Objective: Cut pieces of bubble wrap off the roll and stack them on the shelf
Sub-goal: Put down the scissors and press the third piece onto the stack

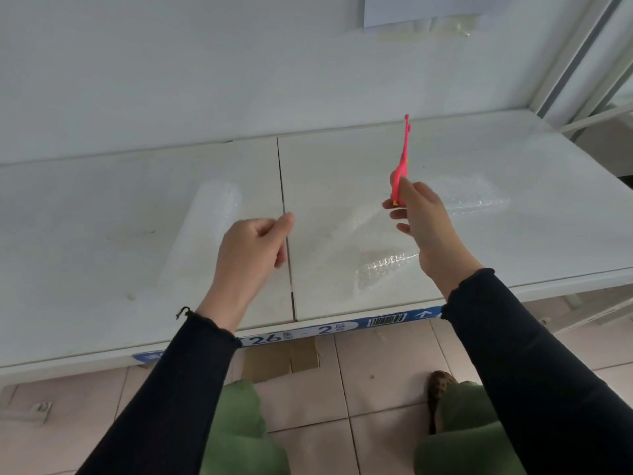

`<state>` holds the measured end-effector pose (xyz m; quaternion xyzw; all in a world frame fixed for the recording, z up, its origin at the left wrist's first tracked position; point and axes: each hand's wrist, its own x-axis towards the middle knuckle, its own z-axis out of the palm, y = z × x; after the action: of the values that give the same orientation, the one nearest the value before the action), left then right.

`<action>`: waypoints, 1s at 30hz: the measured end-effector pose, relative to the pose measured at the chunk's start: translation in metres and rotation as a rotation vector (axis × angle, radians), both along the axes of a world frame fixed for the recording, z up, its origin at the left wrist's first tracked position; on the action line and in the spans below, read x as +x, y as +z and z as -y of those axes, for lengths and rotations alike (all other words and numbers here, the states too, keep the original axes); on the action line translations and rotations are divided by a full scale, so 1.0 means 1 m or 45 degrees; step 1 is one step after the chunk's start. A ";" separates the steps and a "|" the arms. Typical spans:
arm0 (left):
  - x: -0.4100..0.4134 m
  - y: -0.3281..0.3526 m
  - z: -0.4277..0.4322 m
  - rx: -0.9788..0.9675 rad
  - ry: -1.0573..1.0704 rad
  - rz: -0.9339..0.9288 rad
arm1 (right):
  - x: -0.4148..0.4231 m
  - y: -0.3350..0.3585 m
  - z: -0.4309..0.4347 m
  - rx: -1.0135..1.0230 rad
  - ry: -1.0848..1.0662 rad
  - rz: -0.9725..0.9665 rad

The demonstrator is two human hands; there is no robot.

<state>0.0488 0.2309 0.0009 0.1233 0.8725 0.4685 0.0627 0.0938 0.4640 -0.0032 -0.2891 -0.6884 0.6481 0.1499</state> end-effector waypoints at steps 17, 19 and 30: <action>-0.051 -0.059 -0.014 0.070 0.128 0.160 | -0.006 -0.052 0.062 1.646 0.615 0.266; -0.054 -0.064 -0.011 -0.042 0.127 0.128 | -0.007 -0.057 0.065 1.698 0.621 0.278; -0.033 -0.052 -0.035 -0.584 -0.125 -0.701 | 0.028 -0.018 -0.013 1.183 0.278 0.204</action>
<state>0.0158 0.2656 -0.0507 0.2694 0.9322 0.2062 -0.1263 0.1222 0.4769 -0.0214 -0.1666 -0.9407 0.2599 0.1408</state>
